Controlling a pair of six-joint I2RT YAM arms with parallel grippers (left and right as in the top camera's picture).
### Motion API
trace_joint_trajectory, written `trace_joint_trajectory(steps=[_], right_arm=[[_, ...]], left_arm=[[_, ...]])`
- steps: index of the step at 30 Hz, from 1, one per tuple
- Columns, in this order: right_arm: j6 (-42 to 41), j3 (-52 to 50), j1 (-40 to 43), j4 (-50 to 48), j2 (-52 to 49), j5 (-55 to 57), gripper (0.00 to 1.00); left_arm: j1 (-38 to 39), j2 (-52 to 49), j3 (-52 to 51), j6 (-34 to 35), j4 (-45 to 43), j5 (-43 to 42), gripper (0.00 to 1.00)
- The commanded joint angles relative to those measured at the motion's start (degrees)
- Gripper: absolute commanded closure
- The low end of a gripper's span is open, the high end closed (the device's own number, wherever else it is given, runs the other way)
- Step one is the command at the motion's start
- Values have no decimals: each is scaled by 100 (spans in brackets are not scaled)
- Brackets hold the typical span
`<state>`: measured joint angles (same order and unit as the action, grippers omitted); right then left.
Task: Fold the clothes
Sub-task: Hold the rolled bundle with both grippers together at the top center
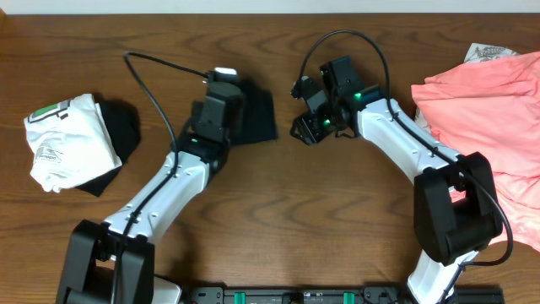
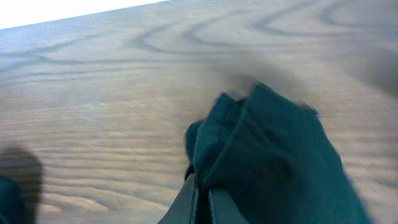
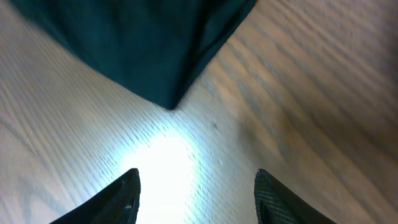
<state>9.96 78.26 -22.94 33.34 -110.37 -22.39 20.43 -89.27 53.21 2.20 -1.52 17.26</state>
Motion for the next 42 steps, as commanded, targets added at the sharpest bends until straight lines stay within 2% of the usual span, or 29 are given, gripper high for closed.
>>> trace_joint_trajectory(steps=[1, 6, 12, 18, 32, 42], right_arm=[[37, 70, -262, -219, 94, -11, 43], [35, 70, -643, -925, -2, 70, 48], [-343, 70, -1021, -1921, -323, 1069, 50], [-1056, 70, -1045, -2697, -647, 1950, 54], [-1266, 70, -975, -3932, -1178, 1853, 54], [-1462, 70, -975, -4450, -1635, 1248, 56]], left_arm=[[-179, -52, 63, -177, -103, 166, 94], [-203, -96, 63, -181, -140, 144, 94], [-203, -175, 63, -334, -341, 142, 94], [-203, -407, 63, -713, -647, 142, 94], [-203, -601, 63, -778, -999, 142, 94], [-203, -601, 63, -778, -994, 142, 94]])
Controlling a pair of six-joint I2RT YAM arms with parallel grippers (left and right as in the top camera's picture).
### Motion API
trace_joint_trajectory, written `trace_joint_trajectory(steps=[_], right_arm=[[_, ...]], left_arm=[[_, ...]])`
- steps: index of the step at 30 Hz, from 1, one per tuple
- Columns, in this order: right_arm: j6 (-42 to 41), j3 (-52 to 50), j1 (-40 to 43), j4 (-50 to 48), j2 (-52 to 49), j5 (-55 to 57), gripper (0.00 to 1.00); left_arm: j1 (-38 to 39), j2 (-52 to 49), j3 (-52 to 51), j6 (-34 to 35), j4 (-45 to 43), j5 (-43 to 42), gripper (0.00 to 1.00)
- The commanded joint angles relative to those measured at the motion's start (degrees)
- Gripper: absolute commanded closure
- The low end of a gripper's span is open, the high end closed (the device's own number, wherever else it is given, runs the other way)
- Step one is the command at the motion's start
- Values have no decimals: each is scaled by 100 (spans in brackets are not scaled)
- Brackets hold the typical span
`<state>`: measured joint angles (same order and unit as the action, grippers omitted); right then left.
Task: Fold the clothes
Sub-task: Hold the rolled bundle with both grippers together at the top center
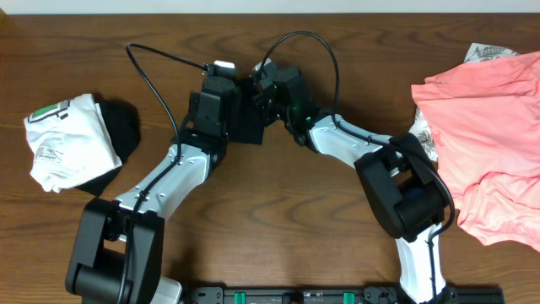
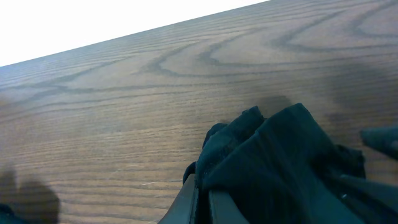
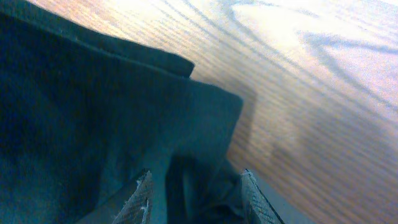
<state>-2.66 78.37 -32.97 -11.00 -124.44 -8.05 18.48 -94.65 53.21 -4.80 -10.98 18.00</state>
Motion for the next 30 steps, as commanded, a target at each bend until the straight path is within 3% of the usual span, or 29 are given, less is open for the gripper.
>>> trace_joint_trajectory(steps=[1, 12, 30], right_arm=[[-203, 59, 28, 13, -273, -186, 55], [-203, 59, 94, 1062, -975, 192, 70], [-203, 59, 129, 1453, -970, 223, 69]], left_arm=[[-9, -63, 63, -79, -48, 68, 94], [-11, -109, 63, -107, -199, 68, 94], [-146, -1329, 66, -785, -1508, 50, 94]])
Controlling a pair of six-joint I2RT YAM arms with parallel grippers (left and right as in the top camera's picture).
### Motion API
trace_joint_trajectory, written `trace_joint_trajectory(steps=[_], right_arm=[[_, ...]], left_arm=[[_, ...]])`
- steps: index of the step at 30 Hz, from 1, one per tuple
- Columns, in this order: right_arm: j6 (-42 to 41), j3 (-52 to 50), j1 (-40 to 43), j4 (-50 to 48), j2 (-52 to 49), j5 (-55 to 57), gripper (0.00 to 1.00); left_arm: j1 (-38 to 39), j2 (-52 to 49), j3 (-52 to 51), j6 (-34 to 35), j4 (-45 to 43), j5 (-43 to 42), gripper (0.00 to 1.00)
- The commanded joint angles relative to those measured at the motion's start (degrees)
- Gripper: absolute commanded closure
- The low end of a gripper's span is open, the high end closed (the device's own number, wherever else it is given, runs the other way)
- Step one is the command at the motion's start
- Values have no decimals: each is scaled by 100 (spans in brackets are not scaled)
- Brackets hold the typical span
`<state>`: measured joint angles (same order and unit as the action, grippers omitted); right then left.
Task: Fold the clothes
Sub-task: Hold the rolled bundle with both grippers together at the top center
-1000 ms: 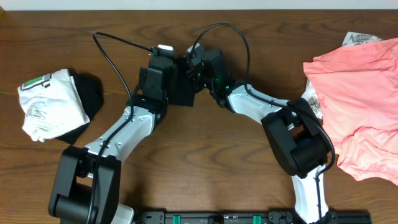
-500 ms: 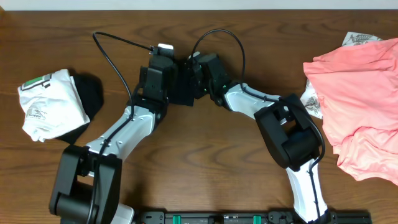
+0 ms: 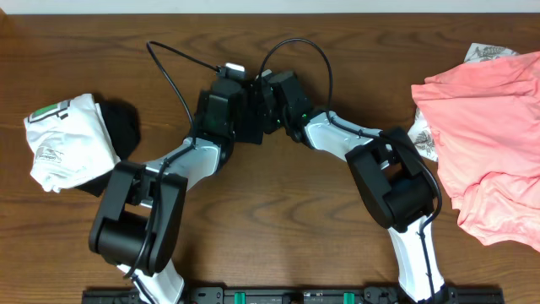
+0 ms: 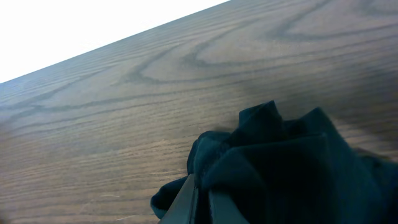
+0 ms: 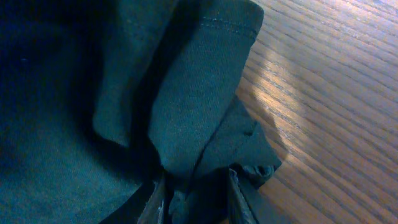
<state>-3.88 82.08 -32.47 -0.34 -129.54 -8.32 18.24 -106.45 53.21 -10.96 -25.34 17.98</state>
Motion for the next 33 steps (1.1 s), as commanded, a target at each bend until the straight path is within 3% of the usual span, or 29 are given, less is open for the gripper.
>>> trace_joint_trajectory(steps=[1, 20, 21, 25, 33], right_arm=[[-81, -313, 79, 404, -461, 249, 69], [-404, -313, 98, 1228, -461, 256, 74], [-407, -313, 103, 1268, -461, 256, 74], [-551, -313, 116, 1462, -461, 363, 76], [-901, -313, 122, 1825, -461, 706, 76]], left_arm=[[-160, -188, 66, -166, -98, 50, 94], [-352, -514, 66, -168, -459, -343, 93], [-358, -516, 66, -166, -459, -343, 90], [-452, -549, 66, -164, -461, -345, 61], [-542, -737, 66, -164, -459, -660, 58]])
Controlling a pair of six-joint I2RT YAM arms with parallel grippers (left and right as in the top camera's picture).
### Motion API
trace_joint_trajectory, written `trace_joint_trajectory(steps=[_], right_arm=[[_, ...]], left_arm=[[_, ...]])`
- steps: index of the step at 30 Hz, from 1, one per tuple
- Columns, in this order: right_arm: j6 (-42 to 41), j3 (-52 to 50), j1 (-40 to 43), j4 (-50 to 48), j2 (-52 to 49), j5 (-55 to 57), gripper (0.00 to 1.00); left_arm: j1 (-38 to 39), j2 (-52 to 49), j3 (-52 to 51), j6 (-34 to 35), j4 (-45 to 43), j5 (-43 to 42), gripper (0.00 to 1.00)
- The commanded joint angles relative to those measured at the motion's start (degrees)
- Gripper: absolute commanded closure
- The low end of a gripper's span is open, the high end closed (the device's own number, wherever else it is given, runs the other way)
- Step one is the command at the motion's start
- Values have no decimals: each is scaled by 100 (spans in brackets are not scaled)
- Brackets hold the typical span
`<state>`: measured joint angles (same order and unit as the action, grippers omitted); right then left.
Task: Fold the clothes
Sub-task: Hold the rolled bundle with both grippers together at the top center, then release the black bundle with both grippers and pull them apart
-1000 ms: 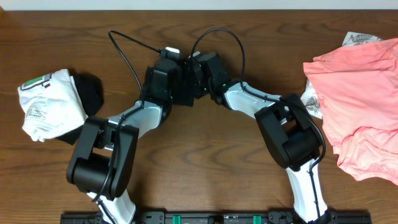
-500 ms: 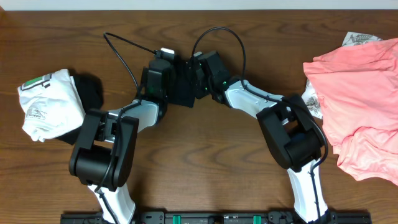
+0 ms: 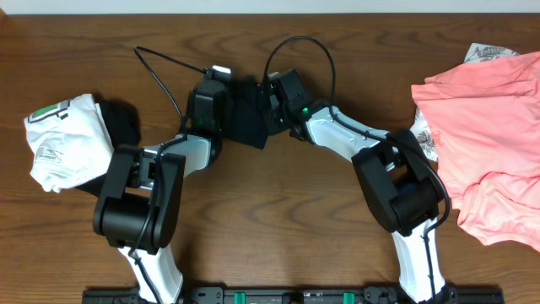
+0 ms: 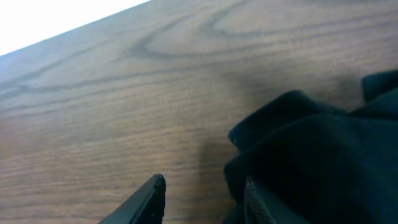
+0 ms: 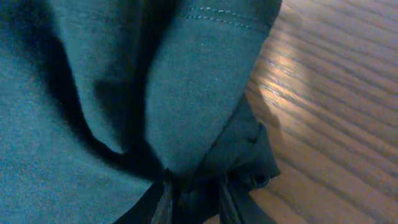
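Note:
A dark green garment [image 3: 245,123] lies bunched at the table's far middle, between my two grippers. My left gripper [image 3: 219,95] stands open at its left edge. In the left wrist view this left gripper [image 4: 202,194] has bare wood between its fingers, and the cloth [image 4: 311,155] touches the right finger [image 4: 254,198]. My right gripper [image 3: 268,116] is at the garment's right edge. Seen from its wrist, the right gripper [image 5: 194,200] is shut on a hemmed fold of the green cloth [image 5: 74,93].
At the far left lies a folded white shirt [image 3: 66,139] on top of a black garment [image 3: 125,127]. A heap of pink clothes [image 3: 489,118] fills the right edge. The table's far edge [image 4: 62,34] runs close behind the left gripper.
My left gripper was shut on the green garment and now stands open beside it. The right gripper has kept its hold on the fold.
First my left gripper held the green garment while the right one hung open over bare wood, off to its right. Then the right gripper was at the garment's edge, jaws around a fold, then shut on it. Now only the right one holds it.

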<state>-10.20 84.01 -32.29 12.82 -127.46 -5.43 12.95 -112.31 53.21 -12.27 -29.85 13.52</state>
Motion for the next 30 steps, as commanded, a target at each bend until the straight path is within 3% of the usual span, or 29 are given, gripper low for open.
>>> trace_joint_trajectory(steps=[1, 18, 30], right_arm=[[-297, -505, 105, 542, -669, 417, 76], [-1084, -505, 393, 1086, -669, 389, 76], [-1099, -505, 671, 1300, -669, -184, 76]], left_arm=[[-13, -164, 66, -33, -9, -260, 59], [-131, -321, 66, -33, -4, -256, 59], [-212, -321, 66, -33, 63, -258, 59]])
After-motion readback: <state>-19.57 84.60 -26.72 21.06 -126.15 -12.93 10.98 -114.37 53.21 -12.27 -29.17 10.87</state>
